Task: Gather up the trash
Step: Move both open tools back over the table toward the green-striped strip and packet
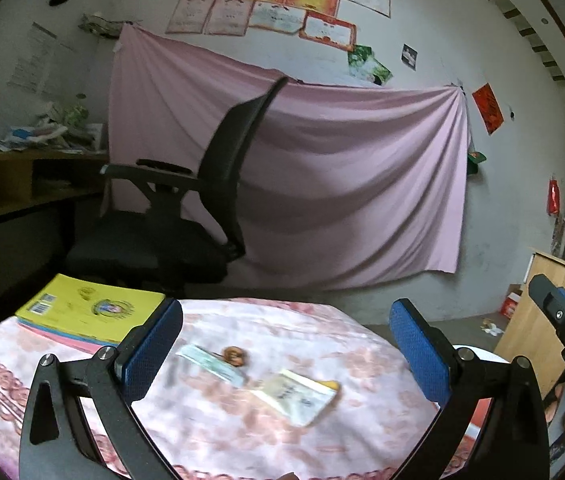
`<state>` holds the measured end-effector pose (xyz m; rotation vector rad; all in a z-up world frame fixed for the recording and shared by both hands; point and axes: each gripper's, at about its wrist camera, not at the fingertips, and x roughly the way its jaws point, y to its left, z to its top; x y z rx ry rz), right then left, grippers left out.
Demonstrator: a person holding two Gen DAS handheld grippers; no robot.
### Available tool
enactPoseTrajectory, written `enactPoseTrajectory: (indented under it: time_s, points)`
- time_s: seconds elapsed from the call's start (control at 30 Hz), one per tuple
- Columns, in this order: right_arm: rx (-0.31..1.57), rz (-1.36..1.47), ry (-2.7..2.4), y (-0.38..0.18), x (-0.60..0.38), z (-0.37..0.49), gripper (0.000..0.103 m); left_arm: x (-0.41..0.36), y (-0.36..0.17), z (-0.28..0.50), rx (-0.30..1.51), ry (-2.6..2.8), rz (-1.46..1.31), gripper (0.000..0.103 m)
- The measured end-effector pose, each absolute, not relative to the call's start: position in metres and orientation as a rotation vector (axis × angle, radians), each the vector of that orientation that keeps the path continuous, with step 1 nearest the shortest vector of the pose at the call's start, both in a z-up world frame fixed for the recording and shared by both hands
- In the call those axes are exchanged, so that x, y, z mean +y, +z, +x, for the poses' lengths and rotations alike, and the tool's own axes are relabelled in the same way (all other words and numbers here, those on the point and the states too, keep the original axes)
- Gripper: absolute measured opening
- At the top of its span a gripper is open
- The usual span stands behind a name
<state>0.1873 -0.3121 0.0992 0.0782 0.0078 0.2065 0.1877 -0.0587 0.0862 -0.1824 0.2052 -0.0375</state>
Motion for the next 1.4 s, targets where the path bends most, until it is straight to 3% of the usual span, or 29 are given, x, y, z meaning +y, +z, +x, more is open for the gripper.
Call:
enactPoseTrajectory:
  time_s: [0.53, 1.0, 1.17, 1.4]
  points:
    - [0.072, -0.064, 0.323, 0.086, -0.235, 0.205, 0.103, 0.004, 0.063, 0.177, 0.164, 0.048, -0.117, 0.102]
    - [0.442, -0.130, 0.486, 0.054, -0.197, 0.265, 0.103, 0.051, 0.039, 0.228, 0.462, 0.027, -0.201, 0.100]
    - [0.639, -0.200, 0.529, 0.032, -0.175, 0.287, 0.101, 0.059, 0.025, 0.249, 0.599, 0.020, -0.239, 0.091]
    - [0.766, -0.273, 0.606, 0.014, -0.156, 0.294, 0.086, 0.056, 0.009, 0.266, 0.721, -0.005, -0.232, 0.070]
